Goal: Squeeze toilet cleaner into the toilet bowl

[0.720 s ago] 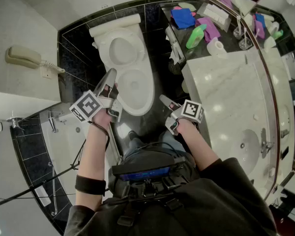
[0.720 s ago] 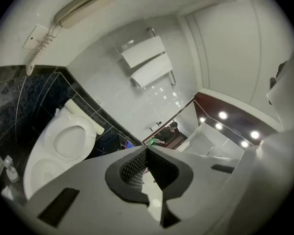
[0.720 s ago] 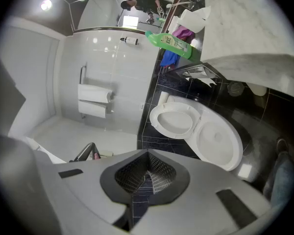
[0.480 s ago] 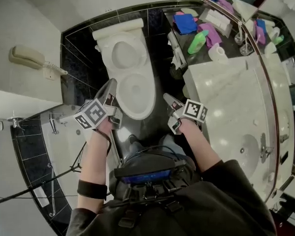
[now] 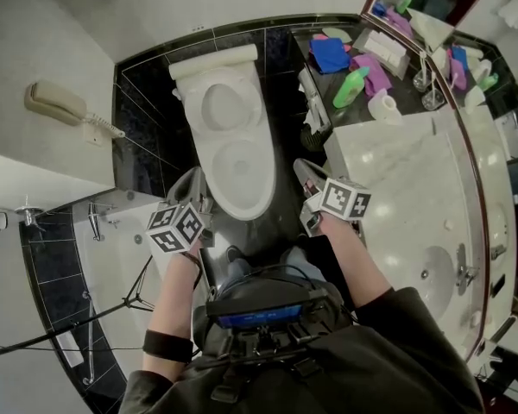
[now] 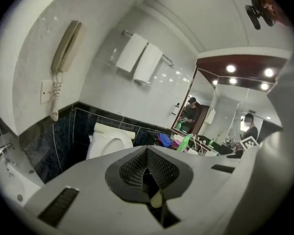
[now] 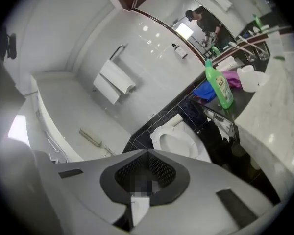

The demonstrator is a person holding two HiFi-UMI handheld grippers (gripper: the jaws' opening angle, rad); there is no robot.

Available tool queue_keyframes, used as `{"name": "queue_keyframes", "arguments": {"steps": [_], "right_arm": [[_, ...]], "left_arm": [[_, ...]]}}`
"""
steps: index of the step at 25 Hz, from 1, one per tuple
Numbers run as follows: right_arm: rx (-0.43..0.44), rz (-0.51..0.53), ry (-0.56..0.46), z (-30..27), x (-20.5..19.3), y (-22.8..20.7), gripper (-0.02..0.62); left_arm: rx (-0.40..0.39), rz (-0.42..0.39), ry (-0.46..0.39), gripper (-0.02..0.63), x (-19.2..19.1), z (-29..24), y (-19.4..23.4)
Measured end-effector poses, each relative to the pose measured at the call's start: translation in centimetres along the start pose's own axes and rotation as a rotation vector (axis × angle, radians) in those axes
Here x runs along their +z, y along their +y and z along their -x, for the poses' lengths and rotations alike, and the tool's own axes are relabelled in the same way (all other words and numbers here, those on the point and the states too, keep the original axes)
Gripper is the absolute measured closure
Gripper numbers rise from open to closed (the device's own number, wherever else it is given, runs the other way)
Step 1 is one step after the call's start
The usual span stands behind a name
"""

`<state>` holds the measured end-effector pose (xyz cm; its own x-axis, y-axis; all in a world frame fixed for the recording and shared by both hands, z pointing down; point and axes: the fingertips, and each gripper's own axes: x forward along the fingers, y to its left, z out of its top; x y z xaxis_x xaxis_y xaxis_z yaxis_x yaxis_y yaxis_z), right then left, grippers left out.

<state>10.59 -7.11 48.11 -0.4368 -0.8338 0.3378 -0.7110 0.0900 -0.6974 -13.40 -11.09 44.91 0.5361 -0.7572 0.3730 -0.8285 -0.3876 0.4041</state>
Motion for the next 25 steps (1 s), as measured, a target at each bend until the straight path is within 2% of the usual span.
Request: {"name": "queue_keyframes", "arguments": {"steps": [4, 7, 9, 11, 13, 18, 22, 25], "right_arm": [[-0.059, 0.204, 0.016, 0.0, 0.6, 0.4, 0.592], [-0.128, 0.463, 0.04, -0.1, 0.6, 0.7, 0.592], [-0.181, 0.648, 0.046, -0.1, 0.7, 0.8, 0.592], [-0.206, 0.744, 0.054, -0.1, 0.4, 1.1, 0.591], [-0.203, 0.745, 0.065, -0.3, -0.2, 1.4, 0.591], [-0.198, 0.71, 0.082, -0.2, -1.5, 1.0, 0.591], [-0.205, 0.686, 0.072, 0.0, -1.8, 0.6, 0.591], [-0.206, 0.674, 0.059, 0.3, -1.6, 0.7, 0.591]], "left_arm": [[0.09, -0.134, -0.011, 0.601, -0.2, 1.0, 1.5], [0.134, -0.213, -0.007, 0.601, -0.9, 1.6, 2.9], [0.167, -0.308, 0.001, 0.601, -1.5, 1.9, 3.6], [0.186, -0.401, 0.001, 0.6, -2.2, 2.2, 4.0], [0.186, -0.43, 0.007, 0.6, -3.0, 2.5, 4.1], [0.19, -0.397, 0.029, 0.6, -4.2, 2.9, 4.5], [0.145, -0.348, 0.013, 0.6, -4.0, 3.0, 4.3], [0.104, -0.363, 0.016, 0.6, -3.9, 2.5, 3.4]]}}
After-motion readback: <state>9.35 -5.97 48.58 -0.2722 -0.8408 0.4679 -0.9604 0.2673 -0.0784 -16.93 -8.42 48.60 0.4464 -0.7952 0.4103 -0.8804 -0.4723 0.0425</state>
